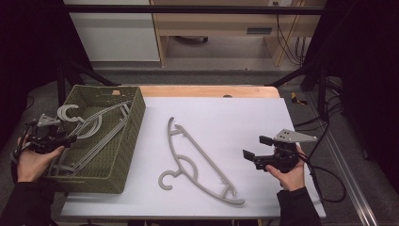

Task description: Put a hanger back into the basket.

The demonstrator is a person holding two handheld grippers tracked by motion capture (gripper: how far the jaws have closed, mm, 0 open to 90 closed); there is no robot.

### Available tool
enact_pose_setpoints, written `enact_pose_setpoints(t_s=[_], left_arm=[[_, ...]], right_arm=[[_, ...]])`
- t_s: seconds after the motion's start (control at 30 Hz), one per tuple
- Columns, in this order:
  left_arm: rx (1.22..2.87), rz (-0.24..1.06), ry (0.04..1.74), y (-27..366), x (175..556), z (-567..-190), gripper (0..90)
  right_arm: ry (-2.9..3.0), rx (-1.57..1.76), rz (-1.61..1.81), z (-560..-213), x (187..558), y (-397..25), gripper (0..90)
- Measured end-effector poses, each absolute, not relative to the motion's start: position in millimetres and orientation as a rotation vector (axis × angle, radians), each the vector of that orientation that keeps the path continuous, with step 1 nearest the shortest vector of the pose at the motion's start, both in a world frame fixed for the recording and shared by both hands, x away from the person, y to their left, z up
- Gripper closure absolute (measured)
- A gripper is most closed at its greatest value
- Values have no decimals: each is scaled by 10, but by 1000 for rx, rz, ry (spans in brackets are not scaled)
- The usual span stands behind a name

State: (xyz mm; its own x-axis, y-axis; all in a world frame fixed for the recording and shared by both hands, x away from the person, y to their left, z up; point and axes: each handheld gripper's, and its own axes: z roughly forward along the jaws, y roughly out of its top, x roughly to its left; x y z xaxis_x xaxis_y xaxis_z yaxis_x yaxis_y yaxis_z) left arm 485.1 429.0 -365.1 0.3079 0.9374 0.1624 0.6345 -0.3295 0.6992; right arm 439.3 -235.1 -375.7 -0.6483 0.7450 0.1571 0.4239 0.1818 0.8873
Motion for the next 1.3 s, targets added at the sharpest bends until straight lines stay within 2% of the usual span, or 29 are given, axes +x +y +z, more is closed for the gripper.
enact_pose_setpoints(t_s=[0.33, 0.53, 0.67, 0.9, 1.3], left_arm=[[1891, 685, 1191, 3908, 4617, -3420, 225], [1828, 634, 1065, 3593, 4491, -3393, 158], [1798, 599, 990, 3428, 4403, -3388, 140], [1843, 562, 884, 3095, 4271, -3479, 131], [1859, 538, 838, 2994, 4205, -3597, 123]], right_arm=[[2166, 1089, 1452, -3721, 4366, -2322, 135], [2197, 1085, 1419, -3719, 4353, -2238, 137], [2210, 1068, 1416, -3709, 4339, -2206, 136], [2225, 1042, 1414, -3703, 4320, -2161, 134], [2303, 1018, 1363, -3724, 4290, -1972, 146]])
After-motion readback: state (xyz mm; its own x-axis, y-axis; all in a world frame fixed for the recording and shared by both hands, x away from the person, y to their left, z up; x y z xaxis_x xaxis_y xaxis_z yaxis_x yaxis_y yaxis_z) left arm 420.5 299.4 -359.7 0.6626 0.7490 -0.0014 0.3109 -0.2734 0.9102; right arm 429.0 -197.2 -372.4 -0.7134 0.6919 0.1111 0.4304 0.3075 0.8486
